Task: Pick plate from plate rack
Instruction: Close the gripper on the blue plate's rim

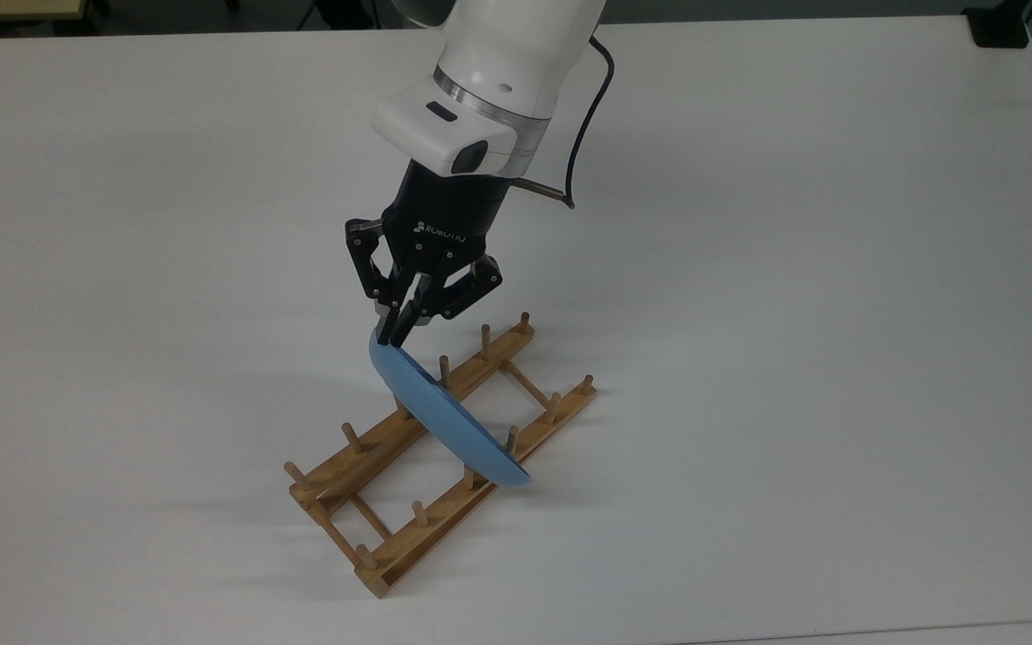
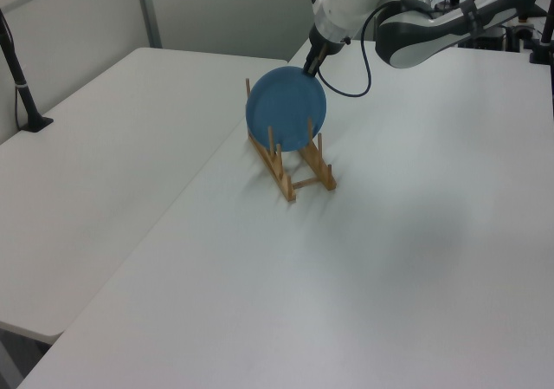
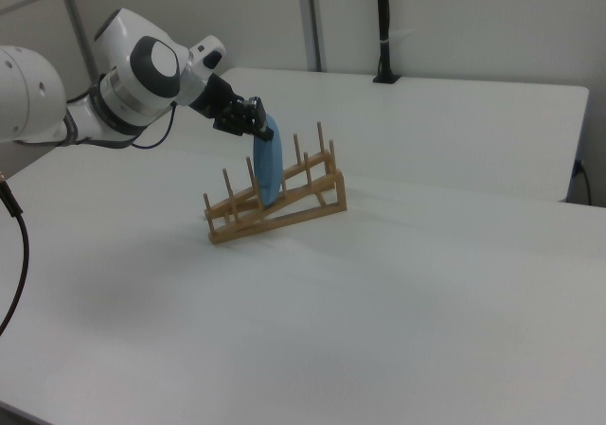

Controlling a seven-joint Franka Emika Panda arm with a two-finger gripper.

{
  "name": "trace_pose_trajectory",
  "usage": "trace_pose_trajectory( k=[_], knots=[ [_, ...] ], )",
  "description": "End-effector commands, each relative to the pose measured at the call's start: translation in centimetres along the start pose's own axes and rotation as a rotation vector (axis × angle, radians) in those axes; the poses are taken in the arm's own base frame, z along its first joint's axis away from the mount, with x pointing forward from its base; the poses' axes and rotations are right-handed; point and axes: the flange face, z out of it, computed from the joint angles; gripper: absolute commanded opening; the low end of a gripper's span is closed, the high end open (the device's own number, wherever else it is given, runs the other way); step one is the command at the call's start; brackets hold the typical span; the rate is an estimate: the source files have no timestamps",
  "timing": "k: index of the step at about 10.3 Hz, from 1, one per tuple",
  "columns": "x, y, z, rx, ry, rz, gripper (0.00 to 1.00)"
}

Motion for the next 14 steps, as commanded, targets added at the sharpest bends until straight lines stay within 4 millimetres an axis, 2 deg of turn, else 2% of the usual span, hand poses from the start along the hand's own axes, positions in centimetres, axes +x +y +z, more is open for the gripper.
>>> trace_pose_trajectory(
  k=[1, 2, 3, 5, 6, 8, 9, 10, 14],
  knots=[
    [0.4, 0.1, -0.1, -0.042, 0.032, -0.024, 0.04],
    [0.3, -0.1, 0.4, -0.044, 0.027, -0.029, 0.31],
    [0.2, -0.3, 0.6, -0.044, 0.023, -0.032, 0.4],
    [0.2, -0.3, 0.6, -0.044, 0.023, -0.032, 0.43],
    [0.2, -0.3, 0.6, -0.044, 0.023, -0.032, 0.43],
    [0.1, -0.2, 0.8, -0.045, 0.021, -0.034, 0.3],
    [0.2, -0.1, 0.8, -0.046, 0.023, -0.034, 0.2],
    [0.2, 0.0, 0.8, -0.044, 0.027, -0.033, 0.15],
    [-0.1, 0.0, 1.8, -0.051, 0.031, -0.05, 0.07]
  ],
)
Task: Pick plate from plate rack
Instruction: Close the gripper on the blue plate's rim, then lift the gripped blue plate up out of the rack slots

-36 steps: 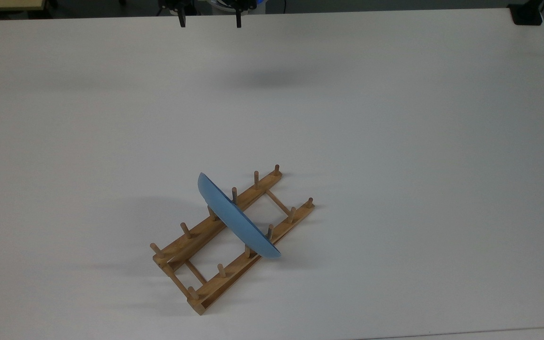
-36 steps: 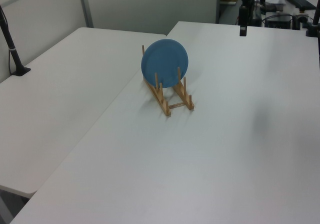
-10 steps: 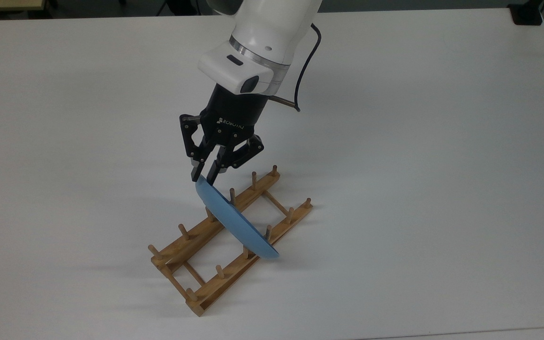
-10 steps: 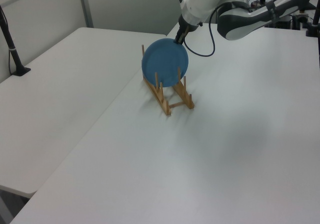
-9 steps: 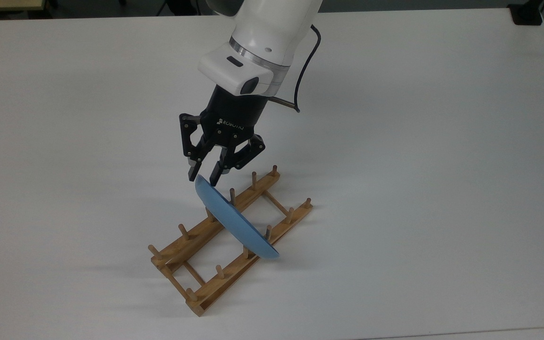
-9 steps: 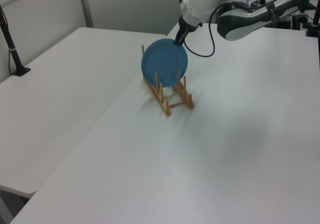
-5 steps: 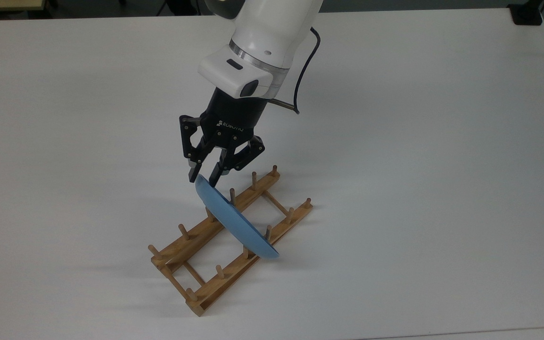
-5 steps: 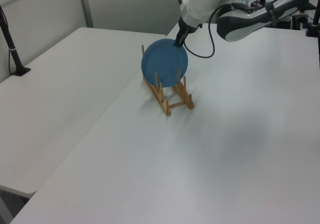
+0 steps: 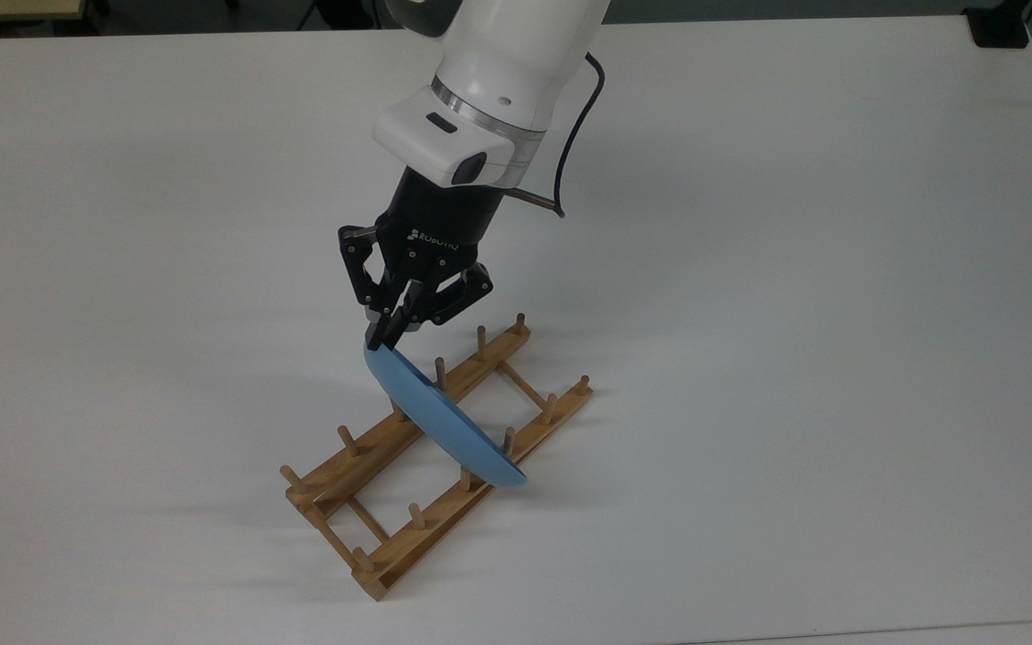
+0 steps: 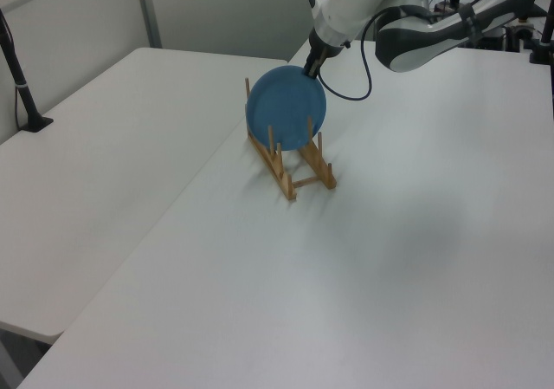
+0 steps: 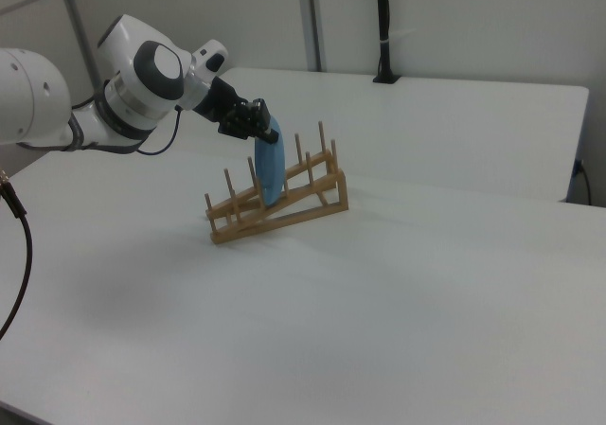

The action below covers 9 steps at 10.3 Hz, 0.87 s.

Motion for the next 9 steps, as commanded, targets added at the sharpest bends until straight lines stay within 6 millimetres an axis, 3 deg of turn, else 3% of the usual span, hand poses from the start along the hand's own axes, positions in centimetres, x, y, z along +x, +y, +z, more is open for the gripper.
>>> trace_pose_trajectory(
  k=[1, 3, 9],
  knots=[
    [0.2, 0.1, 0.9, -0.019, 0.027, -0.013, 0.0],
    [0.5, 0.6, 0.2, -0.023, 0.038, -0.01, 0.0],
    [2.3, 5.0, -4.3, -0.048, 0.106, 0.036, 0.0]
  ],
)
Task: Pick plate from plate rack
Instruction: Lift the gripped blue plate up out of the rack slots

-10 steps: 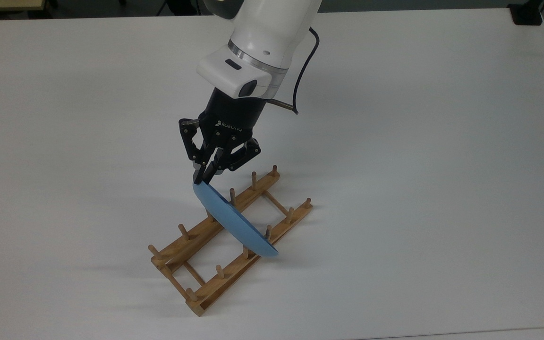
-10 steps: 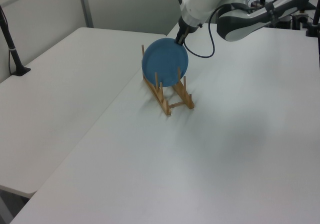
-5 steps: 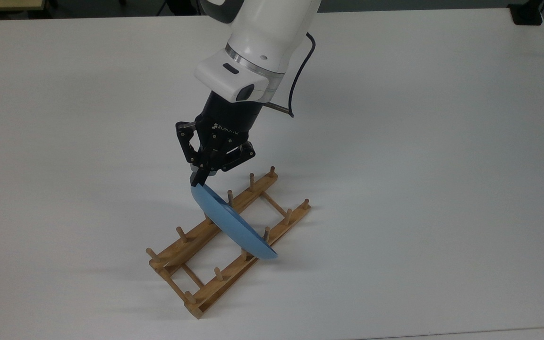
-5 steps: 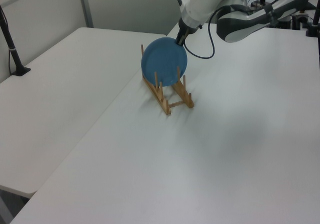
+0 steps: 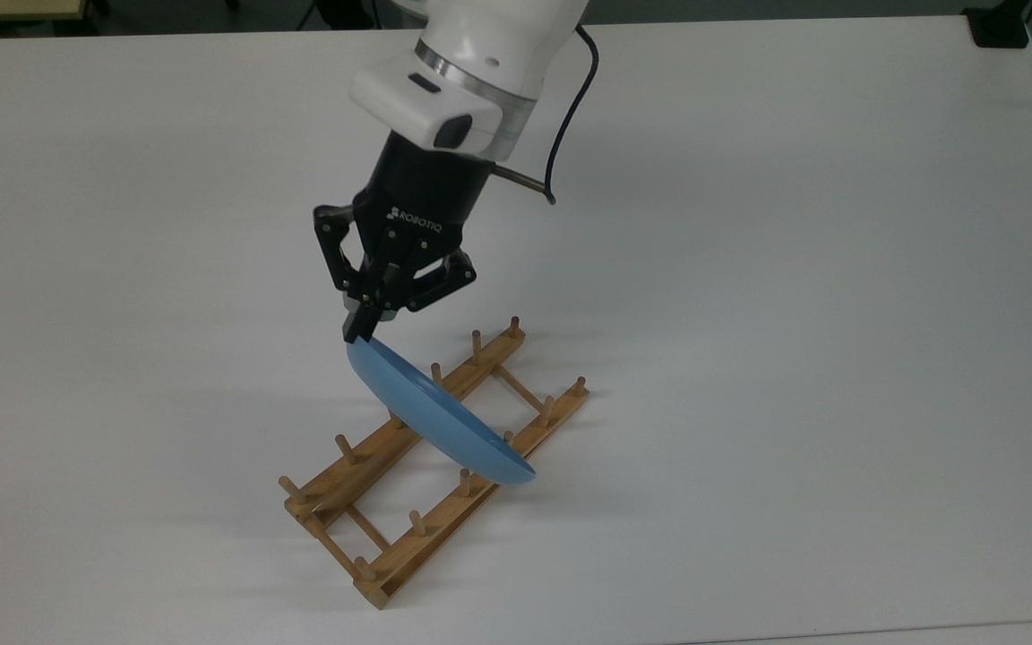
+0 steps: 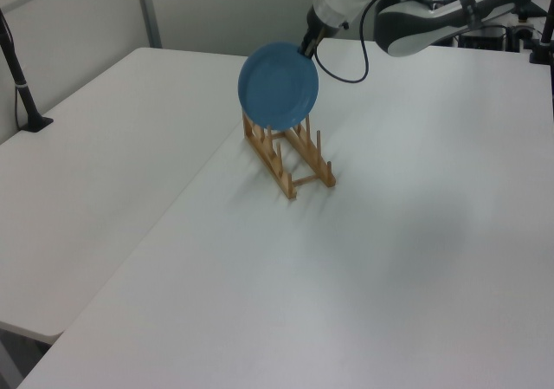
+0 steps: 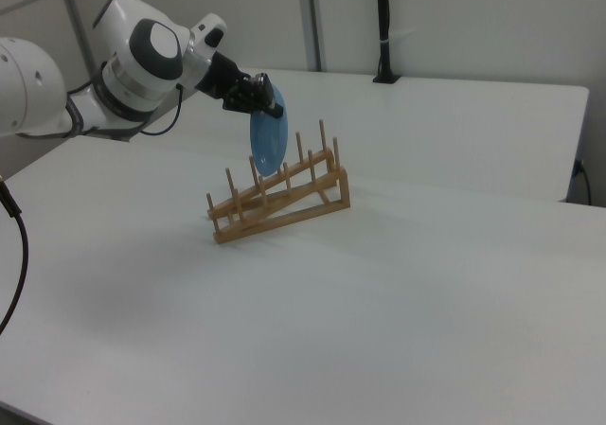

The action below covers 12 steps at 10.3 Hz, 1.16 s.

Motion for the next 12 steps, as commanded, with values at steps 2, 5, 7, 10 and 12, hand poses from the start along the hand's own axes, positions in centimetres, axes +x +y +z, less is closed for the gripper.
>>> trace_pose_trajectory(
  k=[2, 5, 7, 10, 12],
  knots=[
    [0.4, 3.2, -2.1, -0.011, 0.043, 0.043, 0.0],
    [1.1, 4.5, -2.6, 0.02, 0.043, 0.164, 0.0],
    [1.2, 4.7, -3.0, 0.126, -0.001, 0.281, 0.0],
    [-0.1, 3.9, -3.3, 0.29, -0.177, 0.341, 0.0],
    [-2.1, 2.7, -2.7, 0.459, -0.336, 0.169, 0.0]
  ],
)
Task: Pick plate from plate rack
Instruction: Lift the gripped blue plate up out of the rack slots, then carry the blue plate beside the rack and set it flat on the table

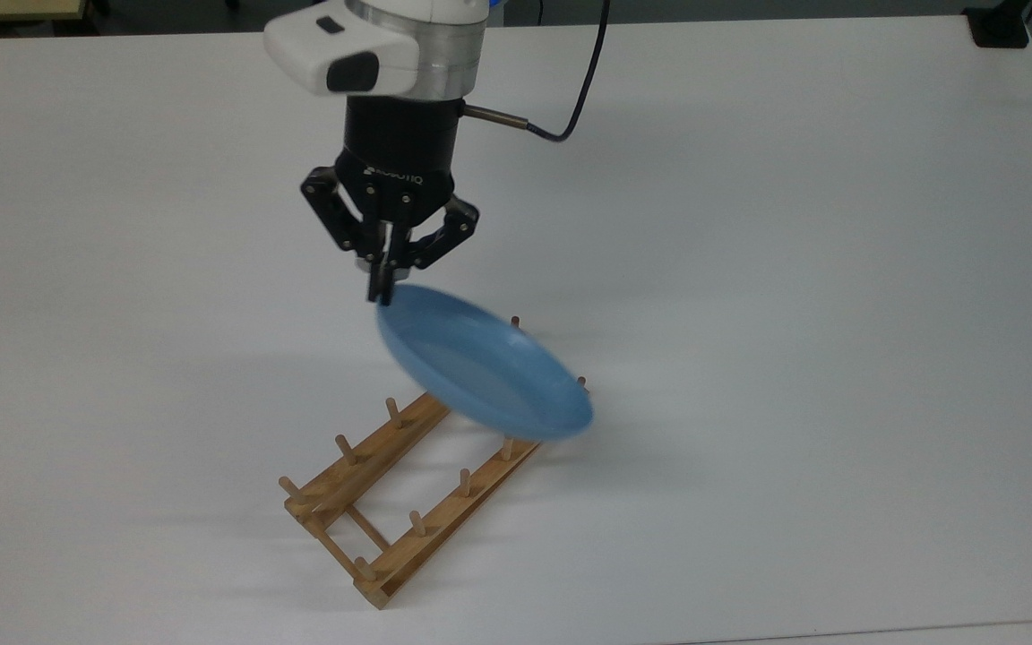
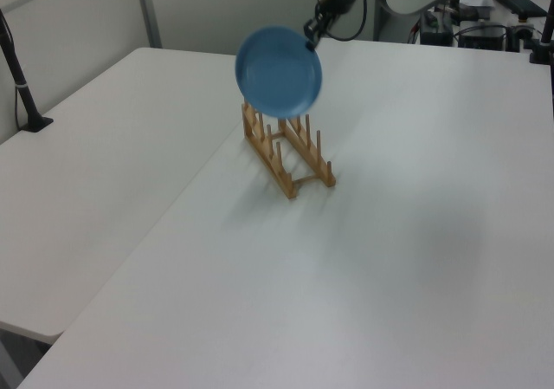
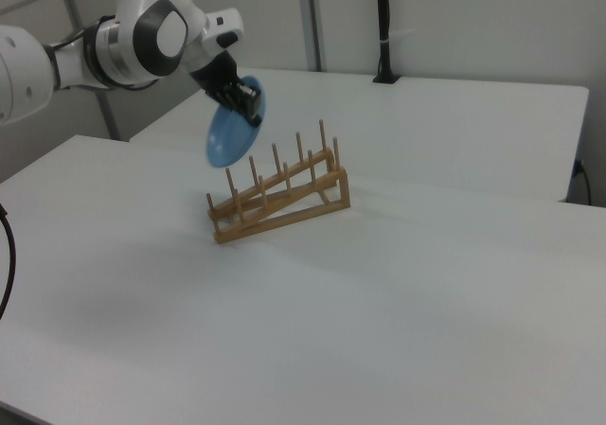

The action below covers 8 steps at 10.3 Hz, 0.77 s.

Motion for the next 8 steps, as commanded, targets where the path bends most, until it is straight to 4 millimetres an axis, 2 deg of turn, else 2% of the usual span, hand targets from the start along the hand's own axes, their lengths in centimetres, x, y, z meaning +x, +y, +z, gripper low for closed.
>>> trace_pose_trajectory(
  k=[1, 3, 5, 7, 8],
  knots=[
    [-3.3, -0.4, 0.5, 0.153, -0.265, -0.237, 0.0],
    [-5.7, -0.3, 1.7, 0.21, -0.428, -0.473, 0.0],
    [-9.0, 0.0, 3.7, 0.31, -0.591, -0.753, 0.0],
    [-12.5, 0.0, 6.7, 0.43, -0.73, -1.0, 0.0],
    [-14.0, -0.1, 8.5, 0.464, -0.773, -1.056, 0.0]
  ],
)
